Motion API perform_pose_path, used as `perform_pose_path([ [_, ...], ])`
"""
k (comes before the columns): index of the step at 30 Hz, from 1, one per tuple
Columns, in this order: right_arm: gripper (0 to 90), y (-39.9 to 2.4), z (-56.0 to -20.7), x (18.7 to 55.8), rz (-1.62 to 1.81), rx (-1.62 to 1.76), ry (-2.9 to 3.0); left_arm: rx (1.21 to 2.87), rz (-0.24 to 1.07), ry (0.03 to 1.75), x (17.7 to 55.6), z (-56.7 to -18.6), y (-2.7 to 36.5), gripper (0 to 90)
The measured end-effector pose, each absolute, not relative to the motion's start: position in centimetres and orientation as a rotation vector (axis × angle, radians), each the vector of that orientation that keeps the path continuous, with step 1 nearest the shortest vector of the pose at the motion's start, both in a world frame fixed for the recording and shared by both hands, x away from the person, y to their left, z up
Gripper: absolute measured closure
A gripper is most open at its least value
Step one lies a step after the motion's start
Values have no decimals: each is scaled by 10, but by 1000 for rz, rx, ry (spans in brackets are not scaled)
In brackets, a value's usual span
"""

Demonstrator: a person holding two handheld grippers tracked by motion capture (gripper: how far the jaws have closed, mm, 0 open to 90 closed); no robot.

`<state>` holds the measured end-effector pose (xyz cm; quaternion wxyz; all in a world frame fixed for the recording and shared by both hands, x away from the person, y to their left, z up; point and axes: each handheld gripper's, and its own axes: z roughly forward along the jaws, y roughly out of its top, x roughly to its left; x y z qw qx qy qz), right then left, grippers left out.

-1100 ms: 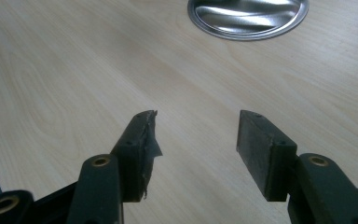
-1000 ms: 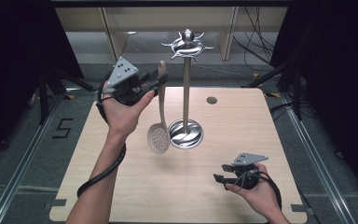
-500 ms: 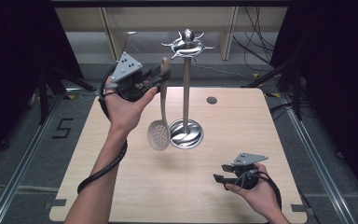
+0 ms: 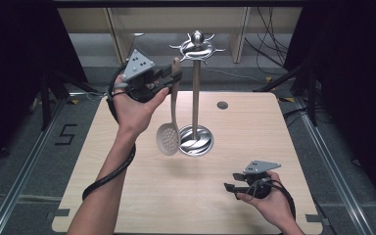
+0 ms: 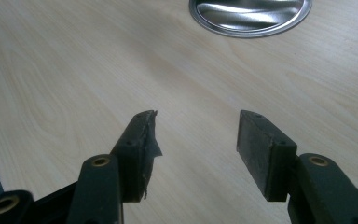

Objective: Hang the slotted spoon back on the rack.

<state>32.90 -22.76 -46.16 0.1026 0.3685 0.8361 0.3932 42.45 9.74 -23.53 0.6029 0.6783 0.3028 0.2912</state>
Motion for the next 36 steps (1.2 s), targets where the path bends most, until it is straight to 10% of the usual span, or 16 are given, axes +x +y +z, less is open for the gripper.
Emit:
perform_pose_path([
  [36,475,-226,-462,327,1160,1132,2486,1635,689,734,436,-234,87,668],
])
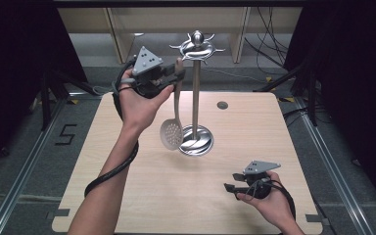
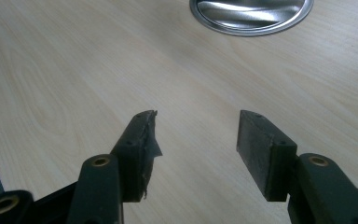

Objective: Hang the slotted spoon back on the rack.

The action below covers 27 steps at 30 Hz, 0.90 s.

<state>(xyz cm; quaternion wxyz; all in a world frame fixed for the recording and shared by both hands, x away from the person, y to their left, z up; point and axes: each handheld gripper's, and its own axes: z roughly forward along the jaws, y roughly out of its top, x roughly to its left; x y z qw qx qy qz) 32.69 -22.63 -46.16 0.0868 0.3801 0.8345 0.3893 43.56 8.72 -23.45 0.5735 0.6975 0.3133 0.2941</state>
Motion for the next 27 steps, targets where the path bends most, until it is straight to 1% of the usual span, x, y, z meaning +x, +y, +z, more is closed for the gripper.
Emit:
perform_pose_path([
  [8,475,-227,-462,329,1154,1094,2485,1636,697,733,441,-234,83,668],
  [21,474,-226,-462,327,1149,1122,2495,1629,689,731,442,-236,82,664],
  [25,474,-226,-462,328,1149,1109,2496,1625,682,709,440,-236,85,642],
  [26,474,-226,-462,327,1147,1120,2497,1619,677,712,439,-236,86,585],
  [27,474,-226,-462,327,1147,1120,2497,1621,683,706,437,-235,88,585],
])
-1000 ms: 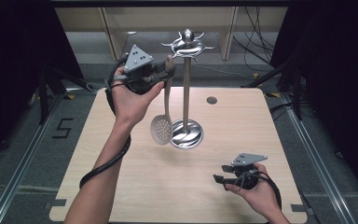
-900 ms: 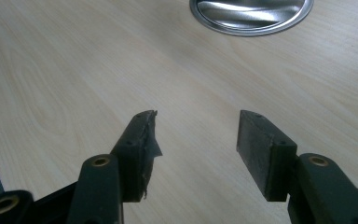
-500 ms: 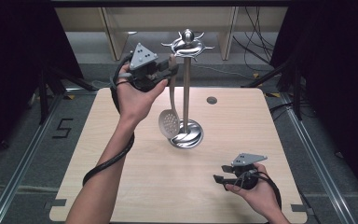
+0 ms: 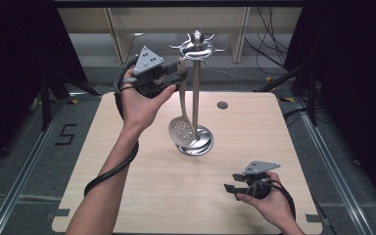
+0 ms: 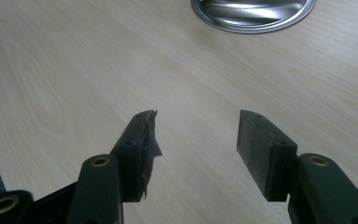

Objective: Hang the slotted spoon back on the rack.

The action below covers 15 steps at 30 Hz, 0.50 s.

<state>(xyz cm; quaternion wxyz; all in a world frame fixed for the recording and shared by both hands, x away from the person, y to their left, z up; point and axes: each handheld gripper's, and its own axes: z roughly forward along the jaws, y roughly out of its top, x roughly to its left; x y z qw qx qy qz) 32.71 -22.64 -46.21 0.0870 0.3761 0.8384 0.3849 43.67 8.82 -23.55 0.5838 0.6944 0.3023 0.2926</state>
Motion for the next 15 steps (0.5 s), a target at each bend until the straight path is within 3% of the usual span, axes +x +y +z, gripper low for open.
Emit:
perform_pose_path([
  [1,474,-227,-462,327,1147,1118,2497,1621,693,702,432,-236,95,528],
  [7,474,-227,-462,328,1144,1099,2492,1698,712,683,414,-253,116,374],
  [15,474,-226,-462,327,1145,1121,2485,1777,655,733,389,-318,152,322],
])
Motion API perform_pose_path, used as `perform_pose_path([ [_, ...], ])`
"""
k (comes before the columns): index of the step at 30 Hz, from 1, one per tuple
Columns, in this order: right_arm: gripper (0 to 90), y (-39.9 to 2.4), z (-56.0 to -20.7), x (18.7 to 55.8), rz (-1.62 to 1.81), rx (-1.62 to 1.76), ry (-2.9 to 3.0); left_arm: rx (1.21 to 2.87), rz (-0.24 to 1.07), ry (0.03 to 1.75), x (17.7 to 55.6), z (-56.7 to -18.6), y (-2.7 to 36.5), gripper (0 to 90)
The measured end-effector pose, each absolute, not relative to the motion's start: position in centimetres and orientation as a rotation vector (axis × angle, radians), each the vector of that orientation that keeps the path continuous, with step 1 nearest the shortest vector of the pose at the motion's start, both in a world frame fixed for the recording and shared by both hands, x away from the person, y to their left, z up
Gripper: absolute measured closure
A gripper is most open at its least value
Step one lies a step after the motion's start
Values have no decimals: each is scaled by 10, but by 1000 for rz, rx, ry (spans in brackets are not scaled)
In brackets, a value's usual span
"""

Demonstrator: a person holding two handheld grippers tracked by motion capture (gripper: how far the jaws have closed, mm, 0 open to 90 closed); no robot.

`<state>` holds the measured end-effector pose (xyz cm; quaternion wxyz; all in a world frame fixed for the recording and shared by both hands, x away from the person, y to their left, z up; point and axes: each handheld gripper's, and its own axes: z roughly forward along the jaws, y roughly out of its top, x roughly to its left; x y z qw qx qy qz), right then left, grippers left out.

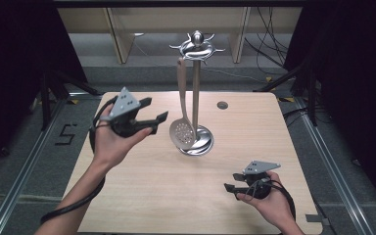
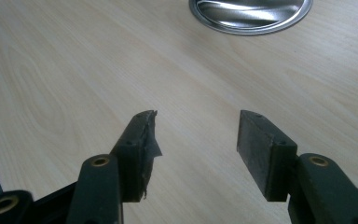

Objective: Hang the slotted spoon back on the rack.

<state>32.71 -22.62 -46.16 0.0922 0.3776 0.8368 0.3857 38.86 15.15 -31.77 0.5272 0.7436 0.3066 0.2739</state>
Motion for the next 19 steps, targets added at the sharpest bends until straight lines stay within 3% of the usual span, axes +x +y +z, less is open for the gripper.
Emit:
perform_pose_path([
  [10,473,-227,-462,329,1146,1115,2476,1928,599,848,357,-437,213,382],
  [12,474,-226,-462,328,1146,1118,2481,1974,537,897,348,-454,217,391],
  [14,473,-226,-462,328,1146,1114,2481,1971,472,944,338,-460,220,394],
  [19,471,-228,-463,329,1153,1114,2472,1930,507,954,337,-452,225,393],
])
